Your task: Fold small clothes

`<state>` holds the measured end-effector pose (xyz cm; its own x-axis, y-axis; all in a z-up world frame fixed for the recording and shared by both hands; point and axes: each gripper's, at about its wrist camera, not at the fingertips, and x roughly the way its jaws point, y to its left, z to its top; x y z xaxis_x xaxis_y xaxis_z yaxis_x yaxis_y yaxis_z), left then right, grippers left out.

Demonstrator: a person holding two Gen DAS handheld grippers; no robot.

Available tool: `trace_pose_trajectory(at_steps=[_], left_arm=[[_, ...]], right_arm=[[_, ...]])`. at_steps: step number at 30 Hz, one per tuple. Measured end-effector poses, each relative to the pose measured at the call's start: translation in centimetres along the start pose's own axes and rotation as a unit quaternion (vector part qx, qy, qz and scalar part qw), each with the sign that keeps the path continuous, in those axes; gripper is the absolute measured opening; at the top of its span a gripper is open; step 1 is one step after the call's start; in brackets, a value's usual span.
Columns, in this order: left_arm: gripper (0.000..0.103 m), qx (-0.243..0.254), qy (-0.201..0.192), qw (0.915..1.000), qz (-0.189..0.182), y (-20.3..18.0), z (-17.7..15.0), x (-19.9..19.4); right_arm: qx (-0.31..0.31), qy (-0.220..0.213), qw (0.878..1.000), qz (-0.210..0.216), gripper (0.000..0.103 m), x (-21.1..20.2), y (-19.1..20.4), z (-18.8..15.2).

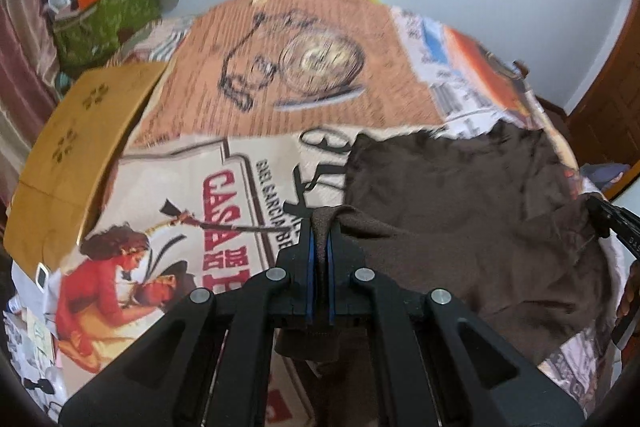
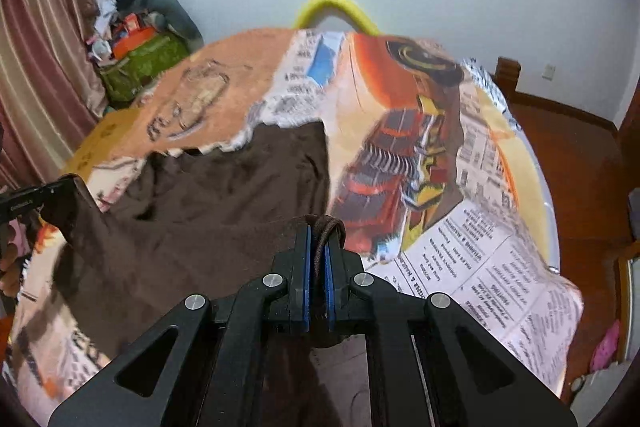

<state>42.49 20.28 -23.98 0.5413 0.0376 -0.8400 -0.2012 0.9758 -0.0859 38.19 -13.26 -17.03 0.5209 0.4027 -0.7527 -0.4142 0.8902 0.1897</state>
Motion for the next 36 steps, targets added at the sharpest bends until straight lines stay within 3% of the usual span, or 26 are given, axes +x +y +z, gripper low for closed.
trace_pose_trajectory(at_steps=[5,11,14,15,19,22,24,30,36], left_arm=[[0.006,-0.008,0.020,0.9997,0.015,1.0,-0.6,1.8],[0.013,-0.001,0.003,0.9998,0.021,1.3,-0.4,-1.2],[0.033,0.015,-0.018,0.9995,0.021,0.8,-0.5,-3.6],[0.046,0.021,-0.026,0.9992,0.021,0.5,-0.6,-4.3],[0.073,0.066,-0.048,0.9964,0.024,-1.8,-1.5,-6.6],[0.084,0.102,-0.046,0.9935,0.022,-3.8,-2.3,-6.8],[0.091,0.122,-0.036,0.9915,0.026,-5.1,-2.9,-6.3],[0.092,0.157,0.000,0.9868,0.039,-7.4,-4.1,-2.6],[0.092,0.168,0.014,0.9842,0.055,-8.4,-3.2,0.9]], right_arm=[[0.006,0.020,1.000,-0.005,0.005,1.4,-0.8,-0.8],[0.002,0.020,1.000,-0.013,0.006,0.2,-1.1,-0.2],[-0.016,0.011,1.000,-0.018,0.012,-1.4,-0.4,0.0],[-0.024,0.006,0.999,-0.020,0.014,-2.1,-0.1,0.1],[-0.048,-0.017,0.998,-0.028,0.033,-4.2,1.0,0.0],[-0.055,-0.023,0.998,-0.026,0.050,-5.0,1.5,-0.1],[-0.061,-0.026,0.998,-0.020,0.055,-5.3,1.9,-0.4],[-0.078,0.012,0.997,-0.004,0.056,-3.5,2.9,-2.0],[-0.114,0.041,0.993,0.009,0.056,0.5,5.0,-2.4]])
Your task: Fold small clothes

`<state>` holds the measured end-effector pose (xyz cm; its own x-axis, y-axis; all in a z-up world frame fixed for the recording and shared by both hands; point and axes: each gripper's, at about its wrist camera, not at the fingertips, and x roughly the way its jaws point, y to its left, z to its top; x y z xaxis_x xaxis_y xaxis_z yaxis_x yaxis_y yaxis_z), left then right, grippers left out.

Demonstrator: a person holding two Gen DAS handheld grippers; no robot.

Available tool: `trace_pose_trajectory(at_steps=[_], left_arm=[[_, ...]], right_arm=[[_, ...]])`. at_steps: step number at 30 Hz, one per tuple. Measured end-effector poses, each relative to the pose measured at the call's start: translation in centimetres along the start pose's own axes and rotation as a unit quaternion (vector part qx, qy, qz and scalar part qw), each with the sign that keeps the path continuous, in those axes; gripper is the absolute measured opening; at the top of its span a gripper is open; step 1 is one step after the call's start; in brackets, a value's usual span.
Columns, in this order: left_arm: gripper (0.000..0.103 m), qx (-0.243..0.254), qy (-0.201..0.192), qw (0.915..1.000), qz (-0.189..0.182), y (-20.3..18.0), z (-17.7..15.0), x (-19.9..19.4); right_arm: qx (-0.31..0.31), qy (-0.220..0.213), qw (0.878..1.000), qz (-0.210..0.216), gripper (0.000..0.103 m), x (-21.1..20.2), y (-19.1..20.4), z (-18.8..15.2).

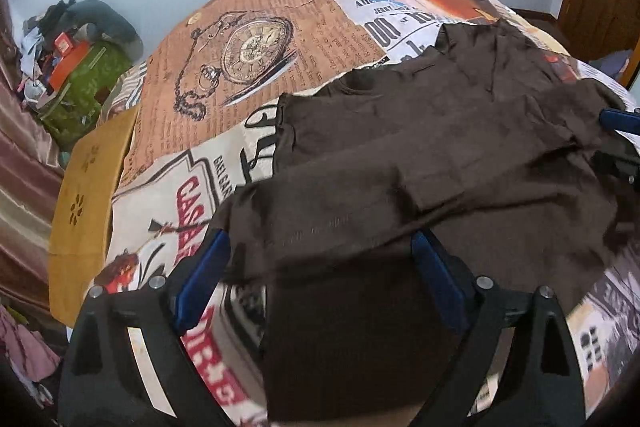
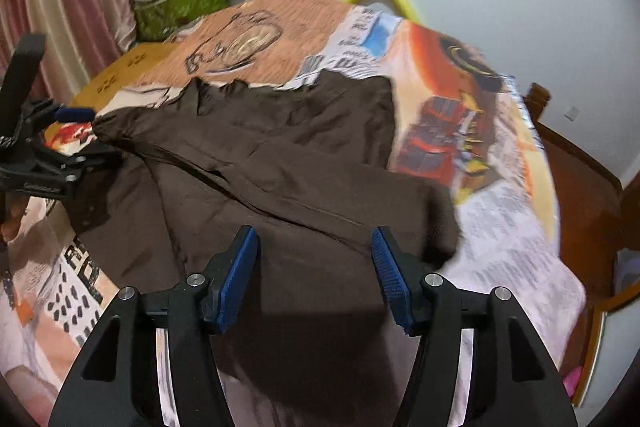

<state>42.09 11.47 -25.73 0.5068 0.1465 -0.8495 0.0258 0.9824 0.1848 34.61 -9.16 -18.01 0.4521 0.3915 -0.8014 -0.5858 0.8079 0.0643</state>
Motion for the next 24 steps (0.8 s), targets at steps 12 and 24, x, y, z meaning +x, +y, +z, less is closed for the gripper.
trace_pose_trajectory(at_steps=[12,24], left_arm=[[0.048,0.027,-0.033,0.9985,-0.034,-0.2,2.3,1.3],[0.007,-0.047,-0.028,0.9985,-0.004,4.6,2.0,2.1]], right_arm=[[-0.052,0.016,0.998,0.015,0.023,4.0,2.3,3.3],[-0.042,-0.010,0.999,0.011,0.020,0.7,0.7,2.4]])
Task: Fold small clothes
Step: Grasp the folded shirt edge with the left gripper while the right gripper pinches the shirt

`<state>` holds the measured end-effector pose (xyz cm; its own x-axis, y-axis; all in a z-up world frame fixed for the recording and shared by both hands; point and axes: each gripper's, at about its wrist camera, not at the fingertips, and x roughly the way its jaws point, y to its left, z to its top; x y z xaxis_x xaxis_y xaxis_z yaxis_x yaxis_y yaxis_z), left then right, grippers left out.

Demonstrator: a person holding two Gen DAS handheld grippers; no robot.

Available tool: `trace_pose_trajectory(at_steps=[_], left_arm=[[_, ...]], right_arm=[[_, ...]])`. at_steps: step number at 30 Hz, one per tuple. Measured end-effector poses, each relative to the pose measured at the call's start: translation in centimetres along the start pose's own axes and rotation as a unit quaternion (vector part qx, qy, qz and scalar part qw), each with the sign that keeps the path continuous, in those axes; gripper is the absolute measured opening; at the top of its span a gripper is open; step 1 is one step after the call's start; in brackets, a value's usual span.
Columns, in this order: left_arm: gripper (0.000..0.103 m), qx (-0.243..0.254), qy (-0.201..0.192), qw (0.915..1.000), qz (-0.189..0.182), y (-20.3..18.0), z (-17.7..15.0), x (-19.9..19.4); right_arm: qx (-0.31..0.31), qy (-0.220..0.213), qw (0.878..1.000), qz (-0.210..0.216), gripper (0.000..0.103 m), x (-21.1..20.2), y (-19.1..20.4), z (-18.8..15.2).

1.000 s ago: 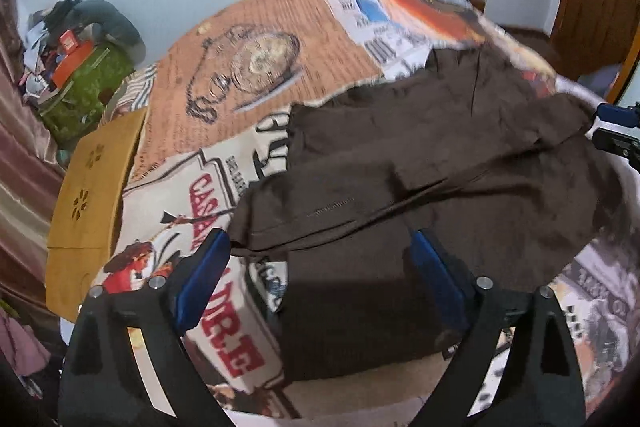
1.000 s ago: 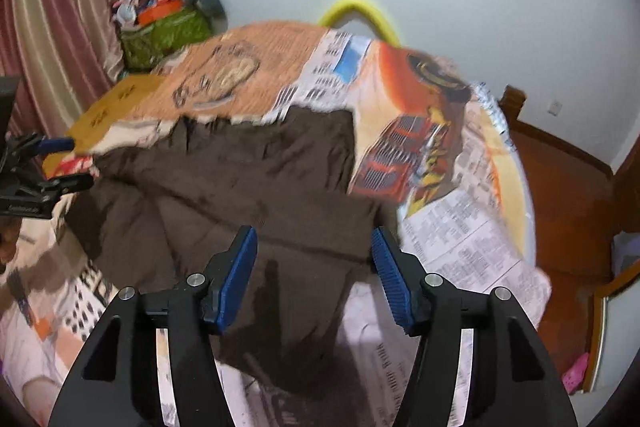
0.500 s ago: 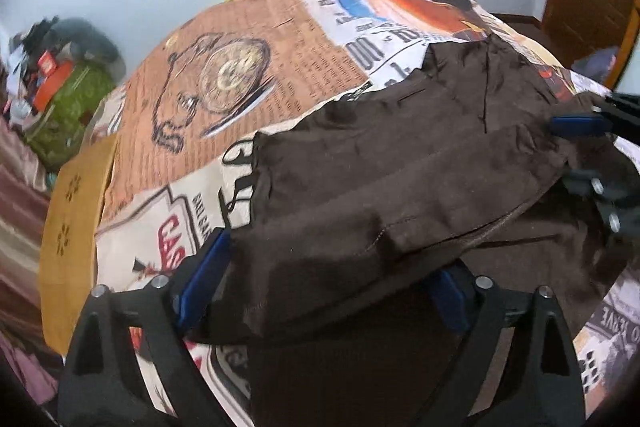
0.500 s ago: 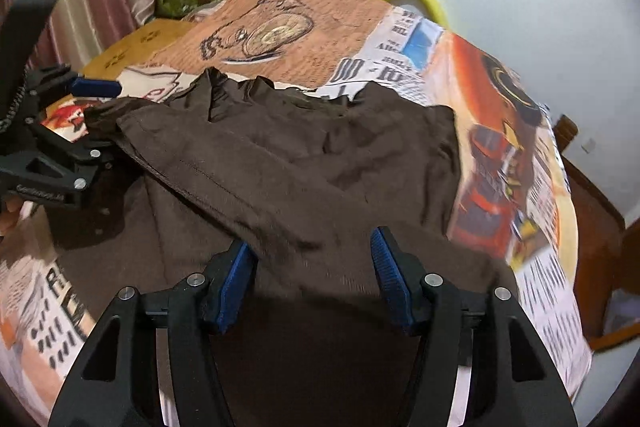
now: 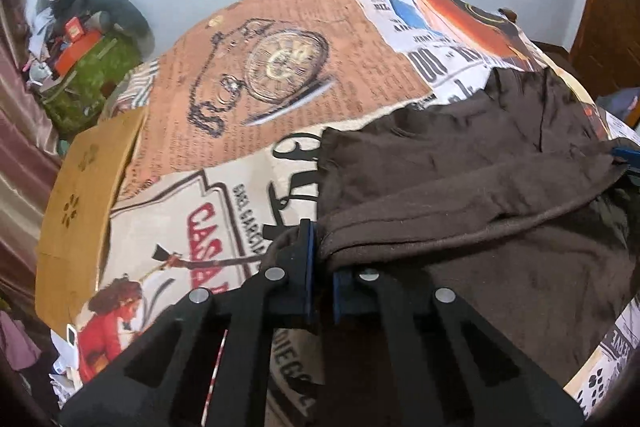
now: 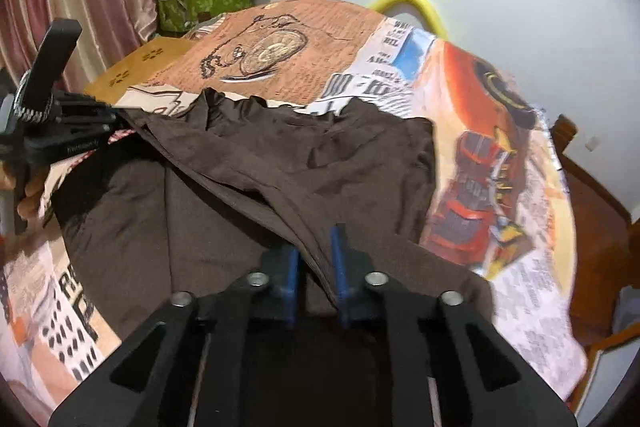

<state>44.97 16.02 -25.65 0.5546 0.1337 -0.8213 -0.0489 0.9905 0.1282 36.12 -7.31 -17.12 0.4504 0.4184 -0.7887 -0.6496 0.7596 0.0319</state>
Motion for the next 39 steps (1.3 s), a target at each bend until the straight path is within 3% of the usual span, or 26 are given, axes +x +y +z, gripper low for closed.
trace_pose_trajectory(at_steps=[12,14,16,29,31,33,35,39], left_arm=[[0.005,0.002,-0.013,0.9999,0.004,0.5,0.1,-0.8],[0.005,0.007,-0.015,0.9998,0.008,0.4,0.0,-0.9],[0.005,0.010,-0.012,0.9998,0.008,0.3,-0.1,-0.7],[0.005,0.020,0.011,0.9997,0.010,-0.5,-1.3,0.6],[0.005,0.017,0.009,0.9998,0.011,-0.3,-1.4,0.5],[0.005,0.013,0.008,0.9998,0.011,-0.2,-1.5,0.4],[0.005,0.011,0.003,0.9999,0.012,0.1,-1.5,0.0],[0.005,0.008,-0.020,0.9997,0.014,0.5,-0.8,-1.3]], right_arm=[[0.000,0.032,0.999,-0.023,0.024,0.4,-2.4,-1.9],[0.018,0.021,1.000,-0.014,0.046,-0.6,-2.9,-2.2],[0.027,0.003,1.000,-0.003,0.056,-1.6,-3.3,-2.9],[-0.044,0.023,0.998,-0.036,0.055,1.3,-1.2,-2.2],[-0.058,0.023,0.997,-0.036,0.050,1.7,-0.7,-2.0],[-0.070,0.024,0.997,-0.036,0.038,2.0,-0.3,-1.8],[-0.074,0.028,0.996,-0.048,0.012,2.2,-0.1,-1.6],[-0.061,0.013,0.997,-0.043,0.006,1.3,-0.4,-1.5]])
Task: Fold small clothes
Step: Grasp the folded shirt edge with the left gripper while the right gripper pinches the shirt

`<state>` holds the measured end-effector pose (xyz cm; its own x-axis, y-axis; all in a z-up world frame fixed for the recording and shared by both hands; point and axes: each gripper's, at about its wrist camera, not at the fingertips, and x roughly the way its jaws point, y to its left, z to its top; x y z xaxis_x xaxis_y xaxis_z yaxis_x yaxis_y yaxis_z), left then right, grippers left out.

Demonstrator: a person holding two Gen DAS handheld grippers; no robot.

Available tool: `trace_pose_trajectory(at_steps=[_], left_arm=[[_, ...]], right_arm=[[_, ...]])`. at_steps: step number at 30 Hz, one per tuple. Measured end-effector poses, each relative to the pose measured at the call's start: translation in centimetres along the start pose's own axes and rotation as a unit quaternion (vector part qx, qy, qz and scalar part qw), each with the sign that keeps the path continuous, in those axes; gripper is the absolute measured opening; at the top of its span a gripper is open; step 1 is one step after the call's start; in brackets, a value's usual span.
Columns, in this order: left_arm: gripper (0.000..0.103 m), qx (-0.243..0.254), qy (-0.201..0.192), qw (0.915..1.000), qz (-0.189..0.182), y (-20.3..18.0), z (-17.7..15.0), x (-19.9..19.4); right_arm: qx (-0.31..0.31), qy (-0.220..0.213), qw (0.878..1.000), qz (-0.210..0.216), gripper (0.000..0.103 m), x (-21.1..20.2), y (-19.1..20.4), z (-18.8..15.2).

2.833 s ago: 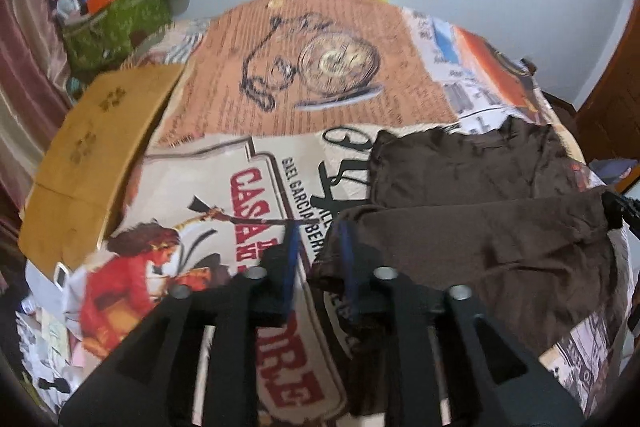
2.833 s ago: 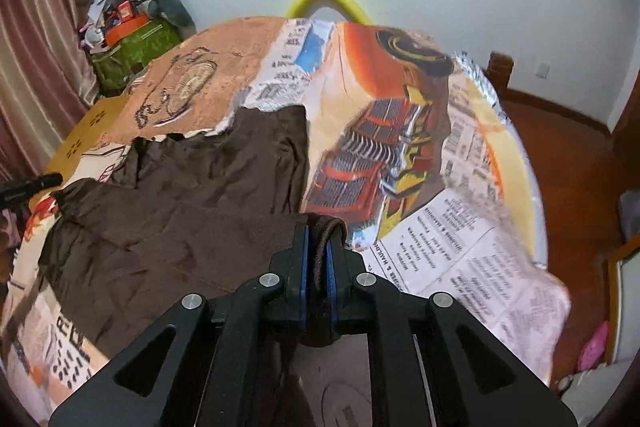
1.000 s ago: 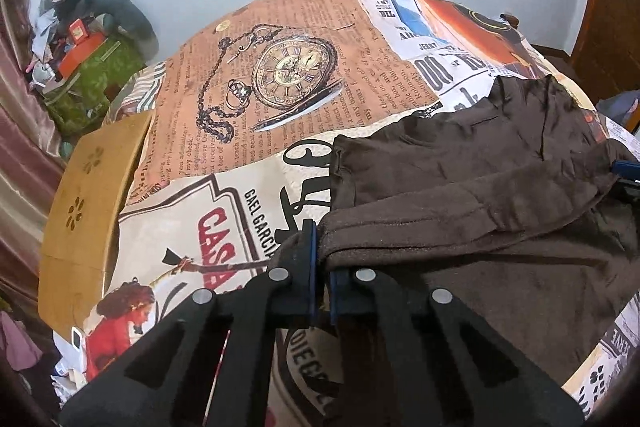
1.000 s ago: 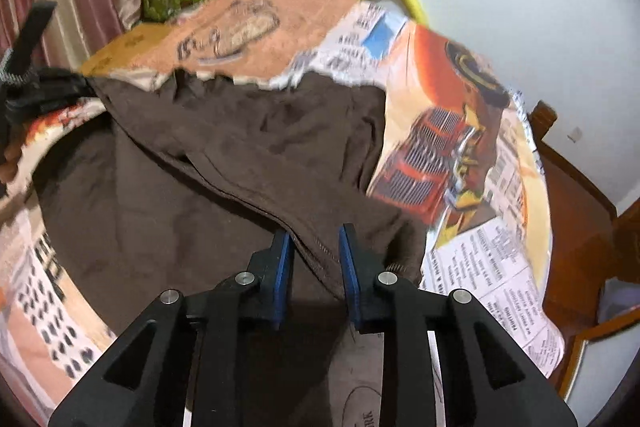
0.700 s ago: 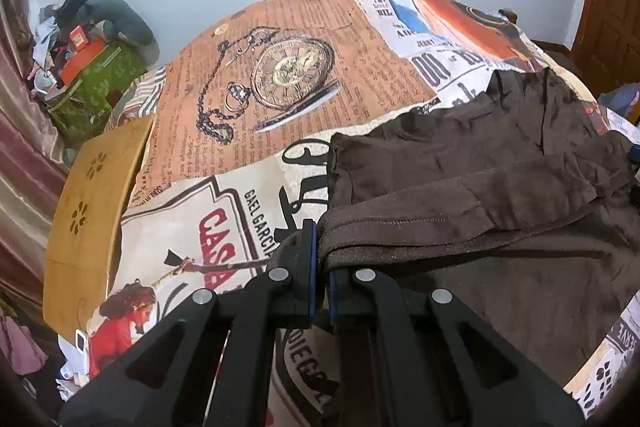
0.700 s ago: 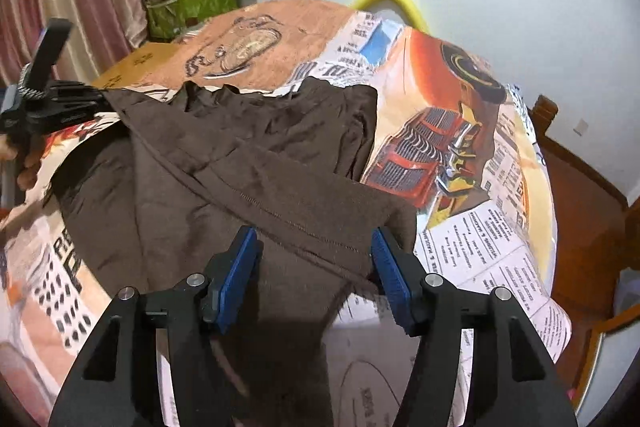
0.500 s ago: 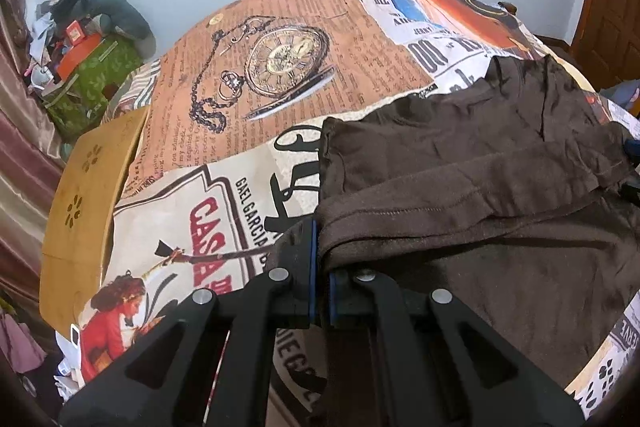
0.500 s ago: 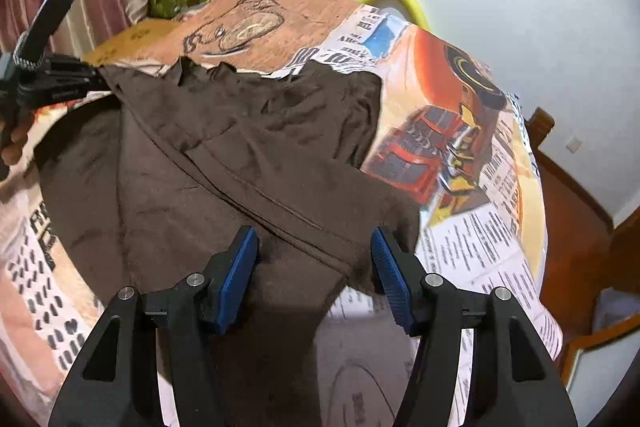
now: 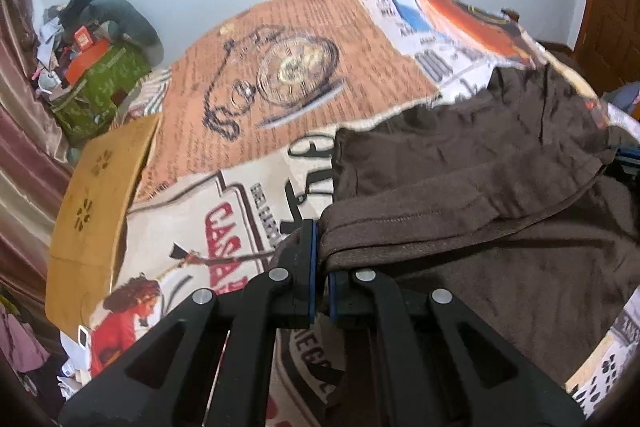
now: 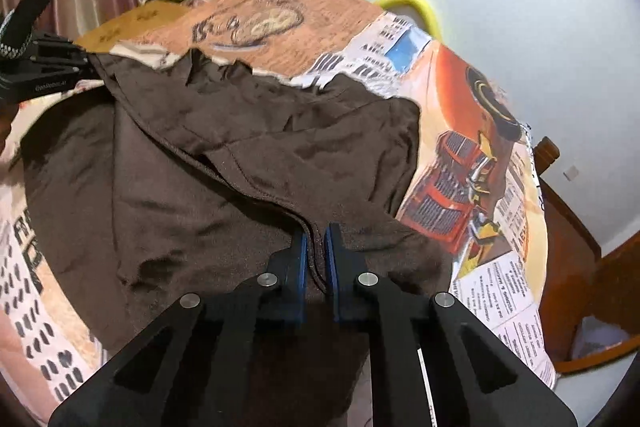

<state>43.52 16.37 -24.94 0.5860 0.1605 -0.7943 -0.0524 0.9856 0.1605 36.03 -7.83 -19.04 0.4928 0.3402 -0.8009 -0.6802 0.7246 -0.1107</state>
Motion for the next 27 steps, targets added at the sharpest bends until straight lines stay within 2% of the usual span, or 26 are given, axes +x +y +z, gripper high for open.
trace_pose_trajectory(at_steps=[4,7,13,17,20,21,24,26,27], left_arm=[[0.005,0.004,-0.032,0.9995,0.007,0.0,2.0,-1.4],[0.005,0.008,-0.041,0.9991,0.011,-0.3,4.0,-1.7],[0.005,-0.008,-0.013,0.9998,0.012,-0.1,6.4,1.0],[0.005,-0.032,0.020,0.9993,0.003,0.9,6.6,3.9],[0.020,-0.036,0.051,0.9980,0.007,1.1,6.3,5.9],[0.030,-0.042,0.057,0.9974,0.012,1.4,6.2,6.3],[0.046,-0.061,0.051,0.9968,0.013,2.4,5.8,6.3],[0.053,-0.067,0.040,0.9966,0.025,3.1,5.7,5.7],[0.053,-0.069,0.035,0.9966,0.029,3.4,5.7,5.4]], right_arm=[[0.001,-0.029,0.999,-0.017,0.005,-1.2,-0.7,0.7],[0.017,-0.047,0.998,-0.029,0.005,-1.8,-2.0,2.3],[0.050,-0.053,0.996,-0.041,0.005,-0.6,-4.3,5.3],[0.072,-0.025,0.997,-0.033,0.005,2.4,-5.1,6.1],[0.092,-0.008,0.995,-0.035,0.006,4.1,-5.6,6.2],[0.094,-0.006,0.995,-0.035,0.006,4.2,-5.7,6.2],[0.099,-0.003,0.994,-0.046,0.022,4.4,-6.0,6.4],[0.099,-0.007,0.993,-0.061,0.048,3.9,-6.0,6.6],[0.098,-0.014,0.993,-0.063,0.053,3.5,-6.1,6.7]])
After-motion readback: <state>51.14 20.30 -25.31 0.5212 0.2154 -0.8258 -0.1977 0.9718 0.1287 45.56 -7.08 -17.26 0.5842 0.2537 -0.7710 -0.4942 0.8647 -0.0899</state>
